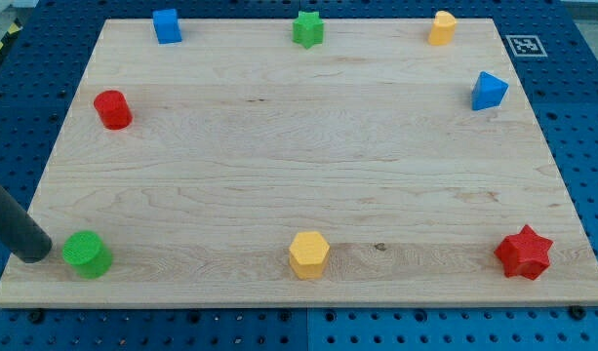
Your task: Slide the green circle towards the center of the board
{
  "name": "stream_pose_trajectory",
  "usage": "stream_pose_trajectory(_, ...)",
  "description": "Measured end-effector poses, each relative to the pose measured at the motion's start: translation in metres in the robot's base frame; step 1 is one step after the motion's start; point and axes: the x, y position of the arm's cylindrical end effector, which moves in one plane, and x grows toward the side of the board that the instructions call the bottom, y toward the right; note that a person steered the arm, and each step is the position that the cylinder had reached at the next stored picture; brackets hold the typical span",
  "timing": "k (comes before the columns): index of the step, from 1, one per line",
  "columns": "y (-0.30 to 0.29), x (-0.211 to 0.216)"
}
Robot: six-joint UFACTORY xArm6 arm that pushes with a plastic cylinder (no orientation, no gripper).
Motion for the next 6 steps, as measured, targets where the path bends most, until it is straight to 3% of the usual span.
stream_pose_trajectory(3, 0.068, 0.037)
stream_pose_trajectory(6, 0.133, -0.007)
